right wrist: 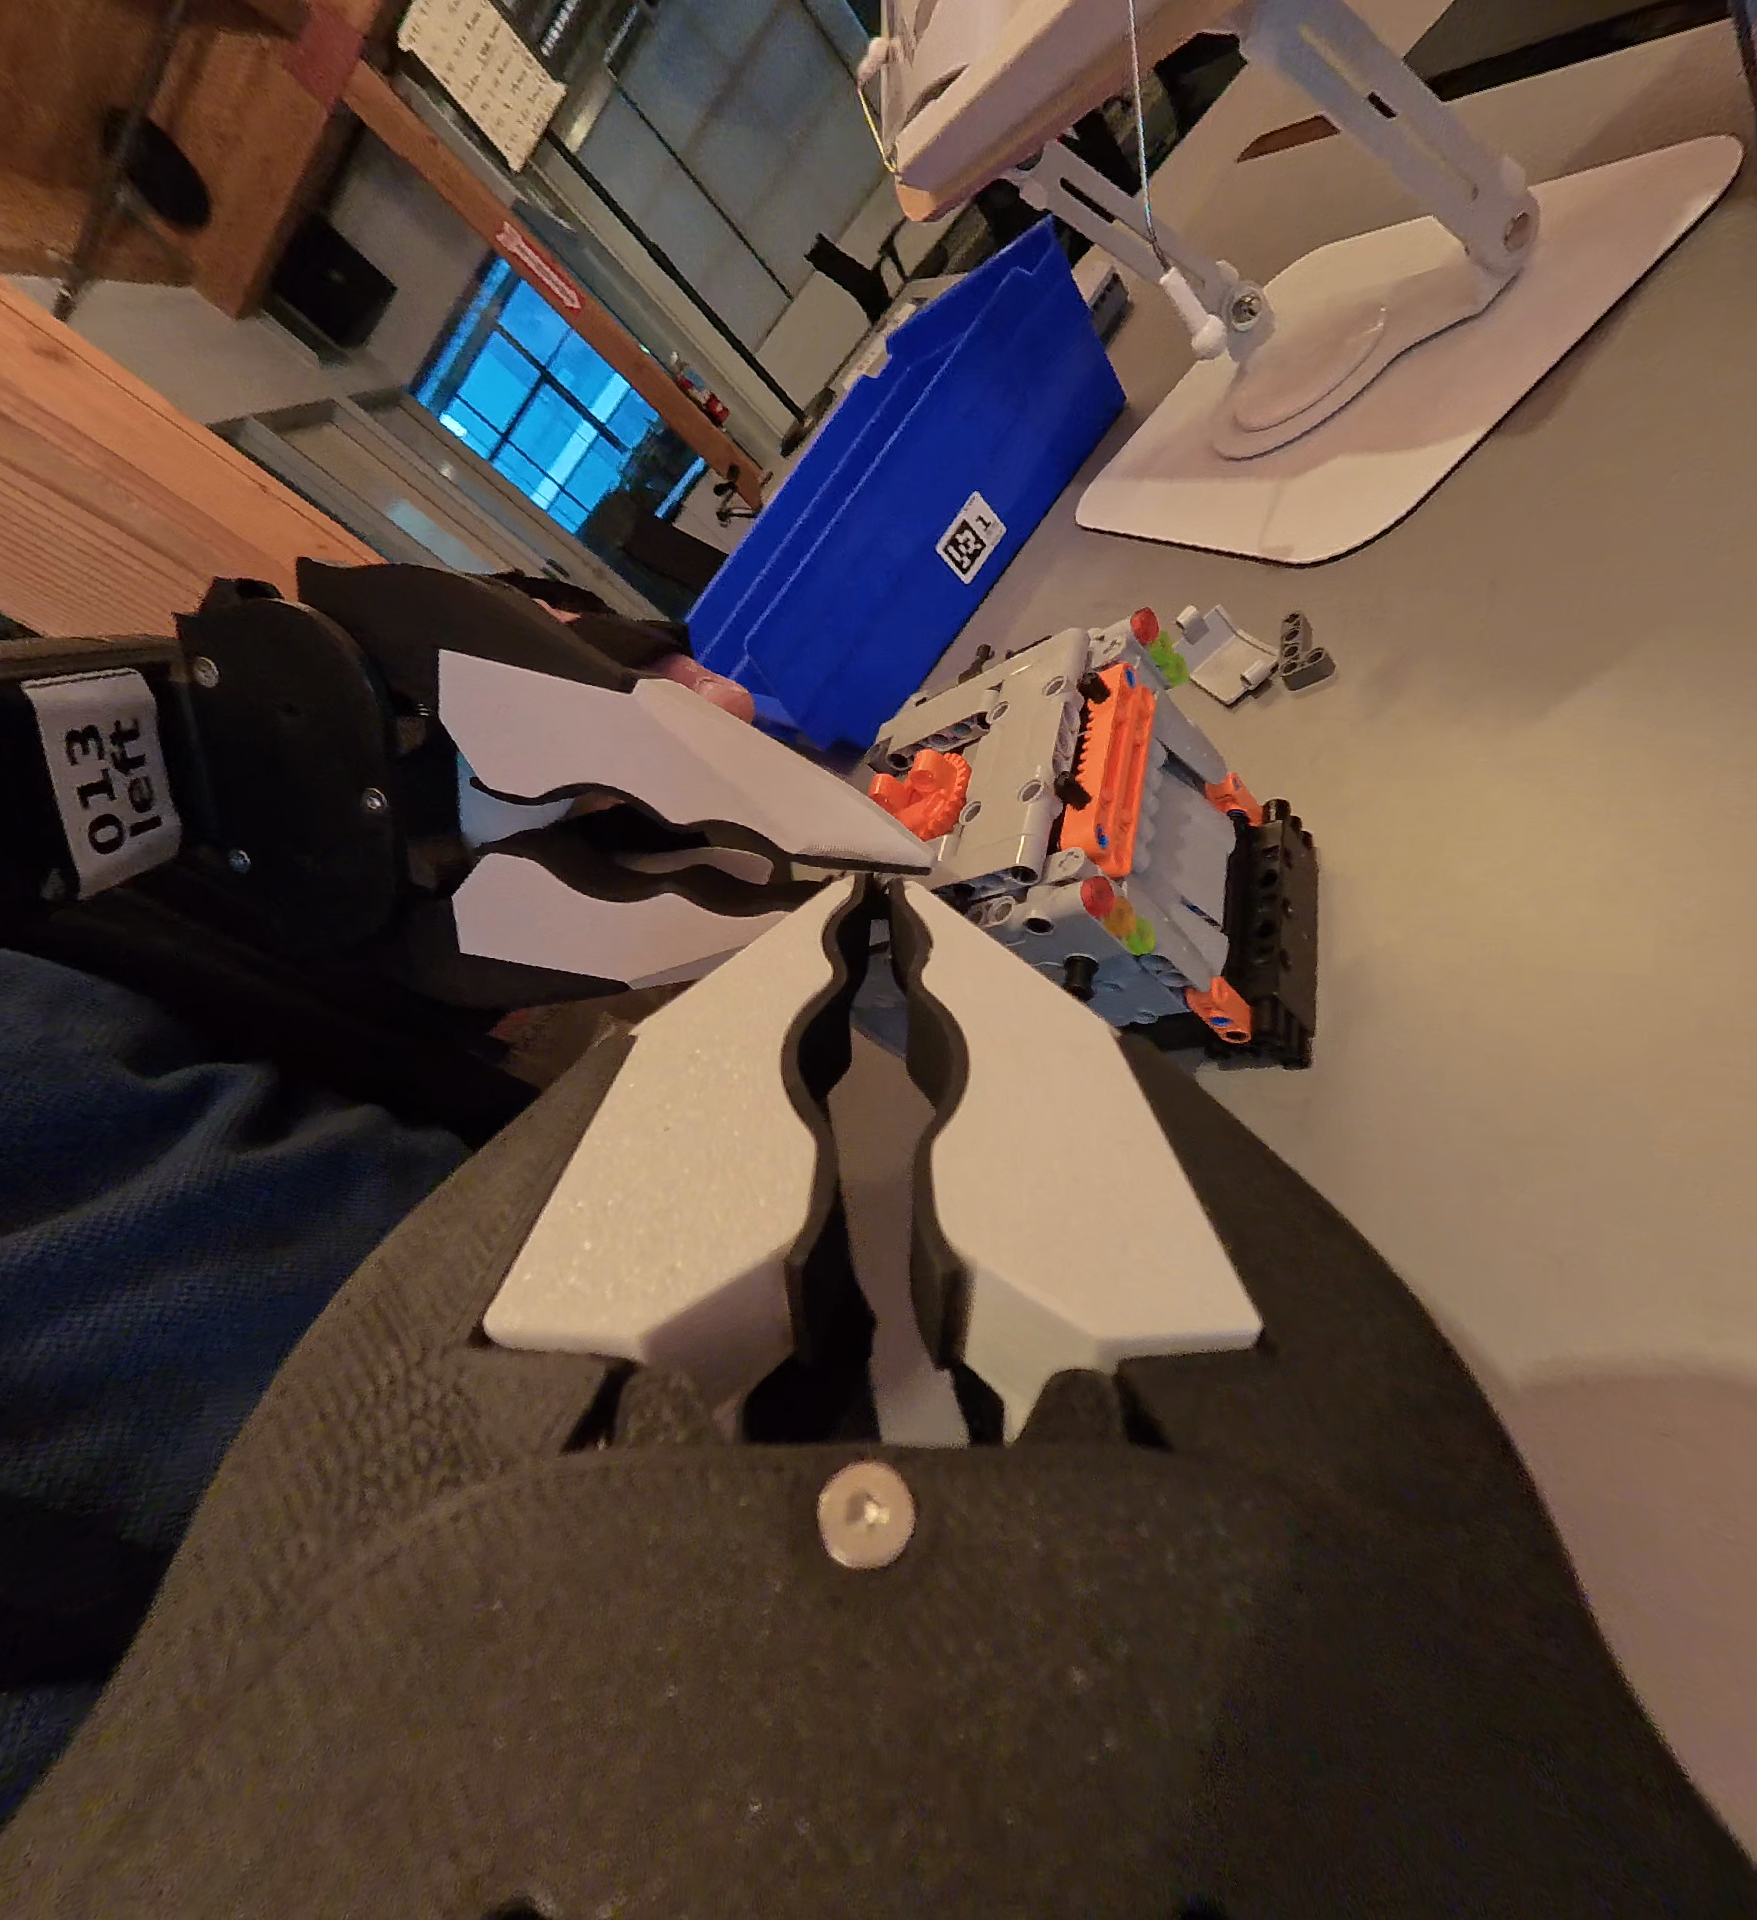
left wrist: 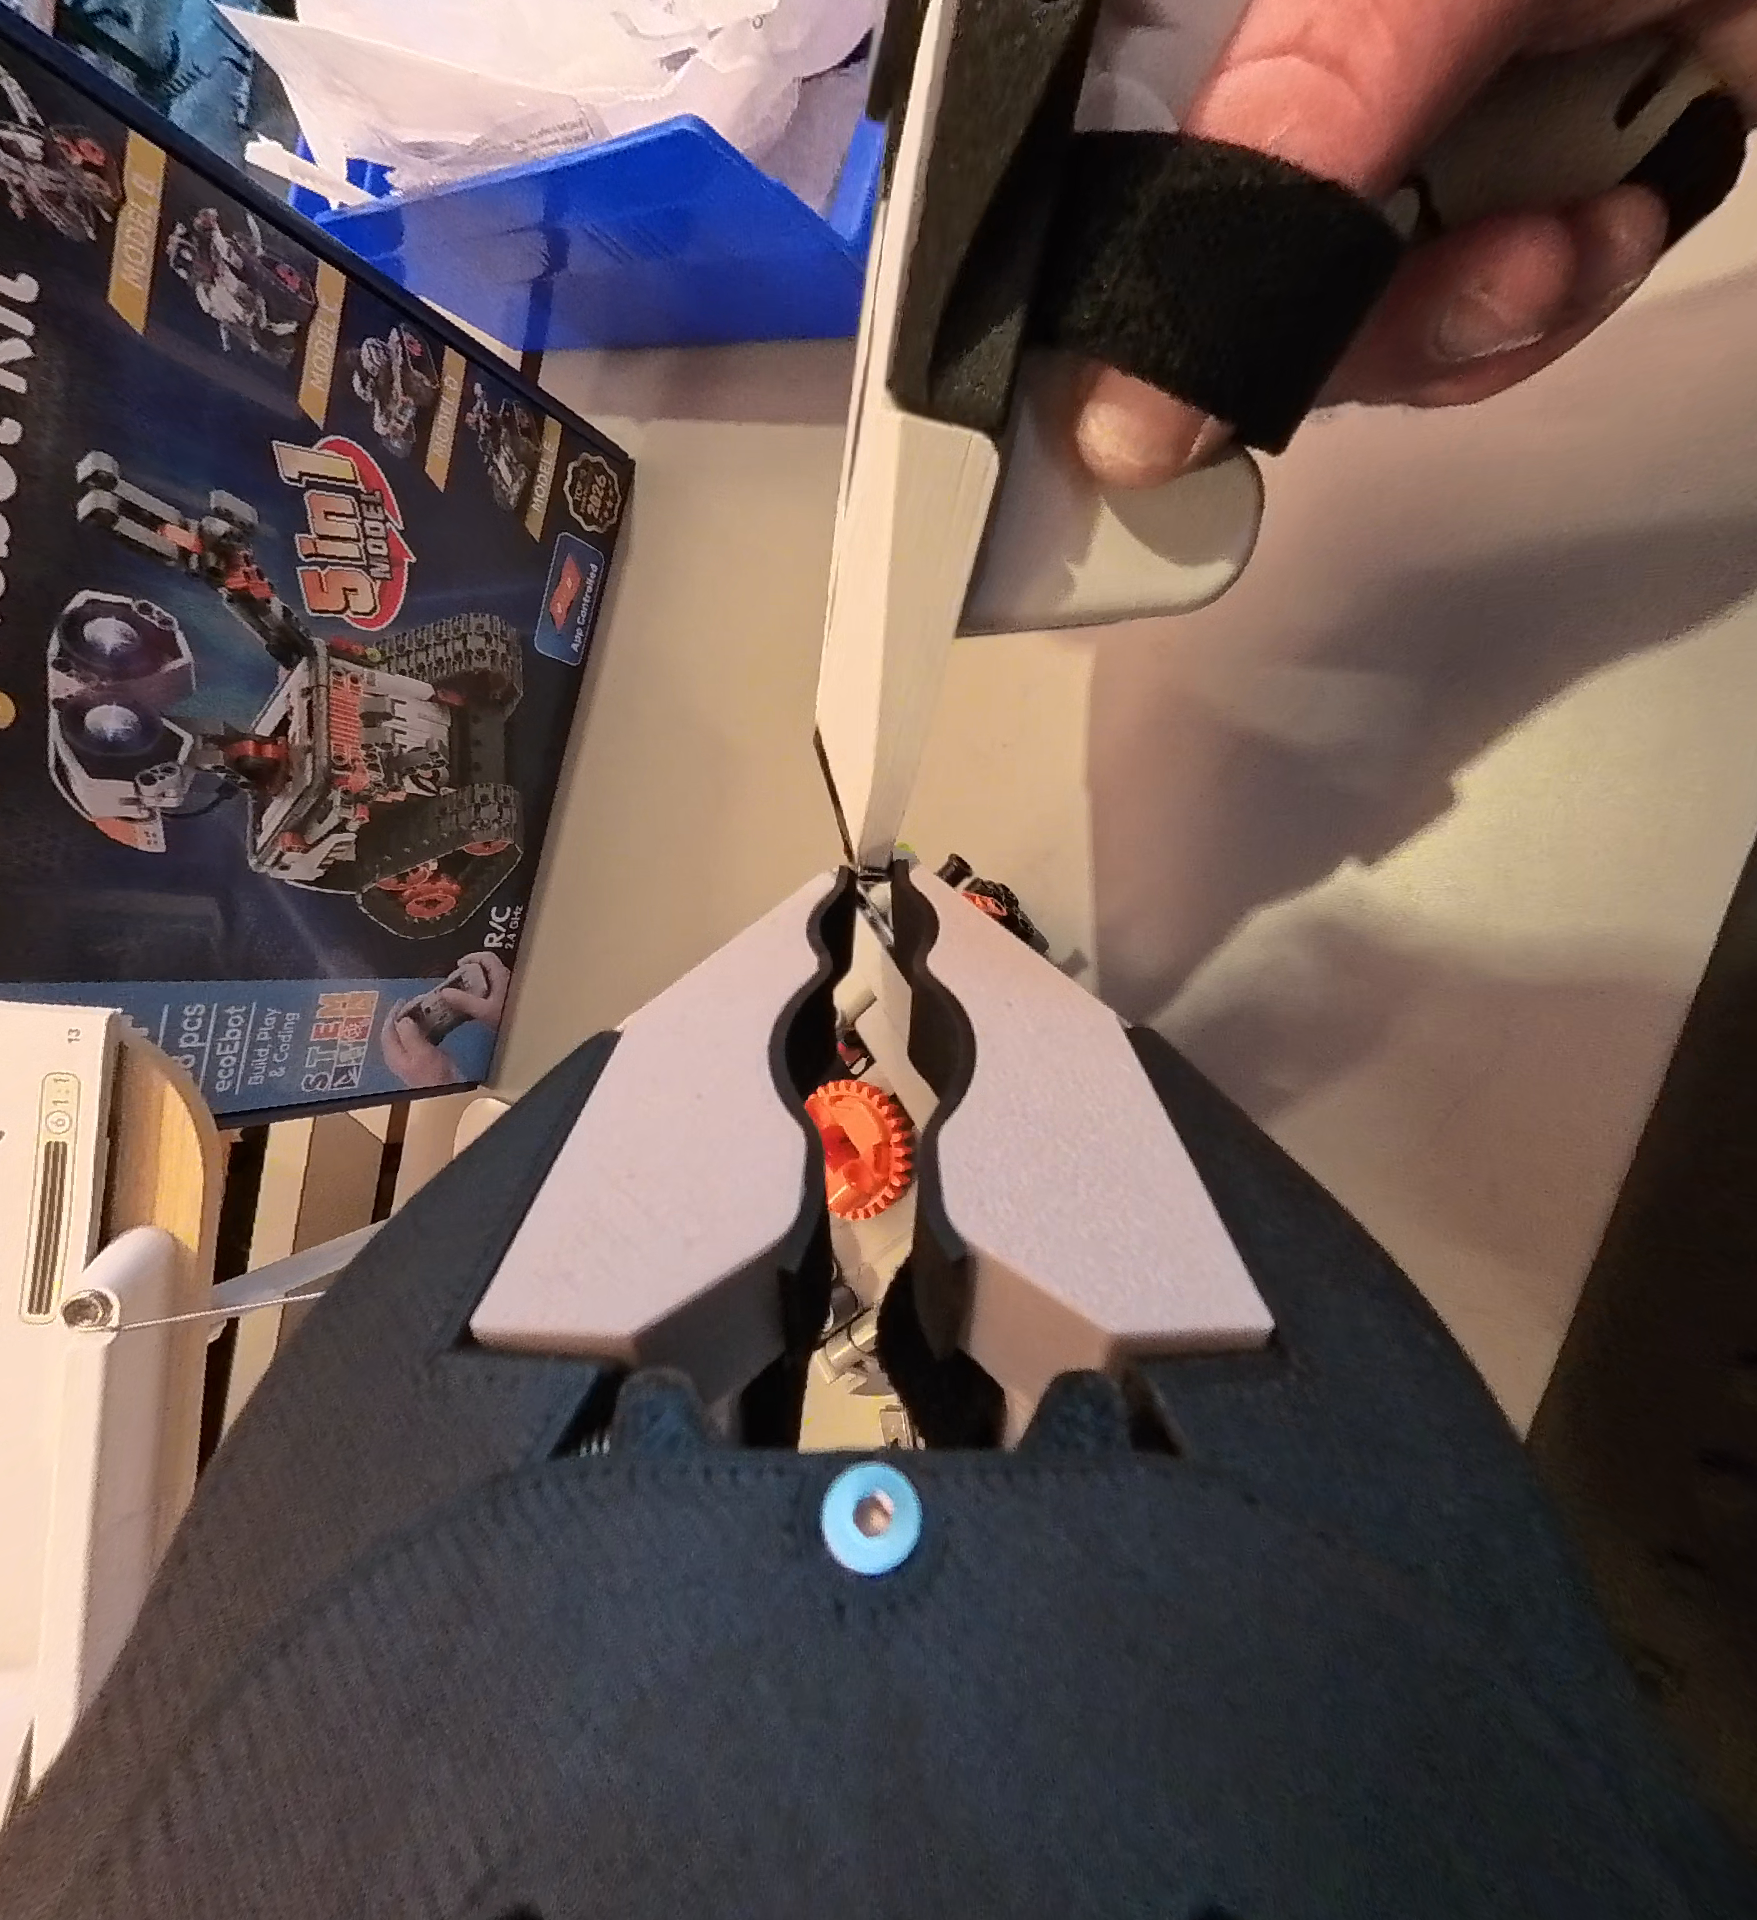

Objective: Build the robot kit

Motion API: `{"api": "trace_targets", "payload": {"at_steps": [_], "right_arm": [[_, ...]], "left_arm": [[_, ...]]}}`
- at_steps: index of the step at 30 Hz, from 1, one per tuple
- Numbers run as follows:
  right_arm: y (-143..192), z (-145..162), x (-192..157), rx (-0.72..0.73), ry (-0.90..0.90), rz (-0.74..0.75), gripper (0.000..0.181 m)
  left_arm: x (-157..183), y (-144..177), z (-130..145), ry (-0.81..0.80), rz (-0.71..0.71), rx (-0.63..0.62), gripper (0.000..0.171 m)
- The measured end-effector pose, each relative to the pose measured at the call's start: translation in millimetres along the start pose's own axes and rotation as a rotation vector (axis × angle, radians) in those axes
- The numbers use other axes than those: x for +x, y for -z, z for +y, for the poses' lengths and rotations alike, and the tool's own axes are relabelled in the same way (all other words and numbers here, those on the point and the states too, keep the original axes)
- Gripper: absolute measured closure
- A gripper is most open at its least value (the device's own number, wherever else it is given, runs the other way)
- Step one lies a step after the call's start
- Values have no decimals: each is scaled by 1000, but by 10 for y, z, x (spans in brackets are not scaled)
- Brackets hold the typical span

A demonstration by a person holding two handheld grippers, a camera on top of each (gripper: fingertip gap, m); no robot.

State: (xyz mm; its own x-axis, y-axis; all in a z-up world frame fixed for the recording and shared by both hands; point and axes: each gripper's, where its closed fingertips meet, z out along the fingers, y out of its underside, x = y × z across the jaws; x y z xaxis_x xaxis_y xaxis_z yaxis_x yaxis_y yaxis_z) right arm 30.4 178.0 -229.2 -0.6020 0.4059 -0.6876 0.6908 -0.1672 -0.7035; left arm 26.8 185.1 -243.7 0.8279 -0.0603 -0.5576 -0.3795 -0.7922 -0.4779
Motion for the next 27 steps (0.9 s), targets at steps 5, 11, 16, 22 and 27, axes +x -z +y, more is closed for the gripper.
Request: {"api": "trace_targets", "payload": {"at_steps": [5,11,16,22,27], "right_arm": [[-13,11,22,-49,82,109,180],[-2,-10,24,-35,98,137,181],[18,-40,16,53,-29,-7,181],[37,-50,1,123,-128,-144,181],[39,-53,4,104,-93,-98,181]], "left_arm": [[0,-11,4,-23,-6,-19,168],[-16,-17,-1,-34,-8,-26,168],[-35,-16,-19,-6,-2,-2,167],[-34,0,-43,29,14,23,167],[-35,-5,-38,17,12,15,167]]}}
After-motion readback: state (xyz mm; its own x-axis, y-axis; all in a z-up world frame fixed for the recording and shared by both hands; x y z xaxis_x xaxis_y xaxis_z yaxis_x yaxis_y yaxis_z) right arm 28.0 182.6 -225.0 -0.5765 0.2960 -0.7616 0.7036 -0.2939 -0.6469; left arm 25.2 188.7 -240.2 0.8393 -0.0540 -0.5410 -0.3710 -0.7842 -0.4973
